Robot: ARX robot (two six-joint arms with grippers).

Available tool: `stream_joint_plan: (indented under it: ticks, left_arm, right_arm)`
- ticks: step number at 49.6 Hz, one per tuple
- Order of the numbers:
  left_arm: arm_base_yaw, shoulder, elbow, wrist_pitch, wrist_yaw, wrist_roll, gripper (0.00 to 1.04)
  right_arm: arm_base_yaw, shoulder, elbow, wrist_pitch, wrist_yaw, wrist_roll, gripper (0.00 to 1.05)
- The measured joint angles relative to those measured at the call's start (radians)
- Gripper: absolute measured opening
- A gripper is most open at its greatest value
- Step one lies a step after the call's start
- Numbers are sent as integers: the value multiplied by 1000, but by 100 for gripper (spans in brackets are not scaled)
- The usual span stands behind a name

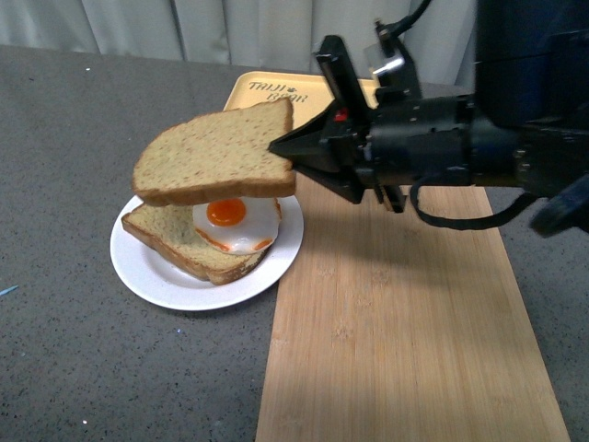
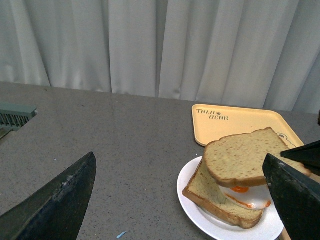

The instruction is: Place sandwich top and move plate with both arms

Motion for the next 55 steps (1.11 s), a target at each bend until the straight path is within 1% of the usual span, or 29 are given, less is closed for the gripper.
stream_joint_plan:
  ticks: [4, 6, 12, 15, 19, 23, 26, 27, 30, 31, 36, 37, 40, 41, 42, 43, 45, 46, 48, 49, 50, 51, 52, 53, 54, 55]
  left_arm:
    - [0, 0, 0, 0, 0, 0, 98]
    - [0, 0, 0, 0, 0, 0, 98]
    - [0, 0, 0, 0, 0, 0, 98]
    - [0, 0, 0, 0, 0, 0, 98]
    - [0, 0, 0, 0, 0, 0, 98]
    - [0, 0, 0, 0, 0, 0, 98]
    - [0, 0, 0, 0, 0, 0, 98]
    - [0, 0, 0, 0, 0, 0, 98]
    - [0, 0, 0, 0, 0, 0, 98]
    - [0, 0, 0, 0, 0, 0, 98]
    - [0, 0, 0, 0, 0, 0, 98]
    - [0, 0, 0, 0, 0, 0, 98]
    - [0, 0, 0, 0, 0, 0, 98]
    - [0, 0, 0, 0, 0, 0, 98]
    - [0, 0, 0, 0, 0, 0, 98]
    - [0, 0, 0, 0, 0, 0, 98]
    - [0, 0, 0, 0, -2, 0, 98]
    - [0, 0, 0, 0, 1, 0, 98]
    - [0, 0, 0, 0, 1, 0, 98]
    - [0, 0, 0, 0, 0, 0, 98]
    - [0, 0, 0, 0, 1, 0, 98]
    - [0, 0, 0, 0, 0, 0, 98]
    - [0, 0, 0, 0, 0, 0, 98]
    - [0, 0, 0, 0, 0, 0, 98]
    - [0, 0, 0, 0, 0, 0, 98]
    - [0, 0, 0, 0, 0, 0, 98]
  right_arm:
    - [33, 64, 72, -44, 12, 2, 1]
    - [47, 91, 100, -61, 42, 2, 1]
    - [66, 119, 124, -34, 85, 11, 1]
    - [72, 129, 135, -40, 91, 18, 1]
    - [78, 135, 146, -145, 138, -6, 1]
    - [78, 135, 126, -160, 147, -23, 2]
    - [77, 129, 106, -173, 168, -49, 15]
    - [77, 128, 103, -175, 168, -50, 17]
    - [72, 113, 83, -183, 176, -68, 28]
    - [71, 109, 79, -185, 179, -69, 30]
    - [55, 47, 30, -208, 243, -113, 48]
    - [47, 22, 10, -201, 262, -122, 53]
    - [31, -37, -34, -195, 305, -150, 64]
    - [28, -47, -41, -194, 315, -155, 65]
    - [26, -61, -56, -181, 352, -178, 68]
    - [30, -63, -74, -127, 413, -210, 68]
    - [34, -63, -118, 19, 568, -303, 62]
    - [33, -60, -139, 80, 635, -326, 58]
    - [24, -60, -220, 237, 774, -479, 47]
    - [19, -63, -249, 282, 817, -499, 44]
    - [16, -68, -275, 322, 838, -539, 40]
    - [9, -75, -301, 364, 888, -570, 37]
    - [2, -85, -328, 406, 918, -625, 34]
    - [-2, -92, -342, 406, 918, -625, 32]
    - [-13, -113, -372, 472, 968, -671, 27]
    - [-23, -131, -396, 508, 993, -710, 24]
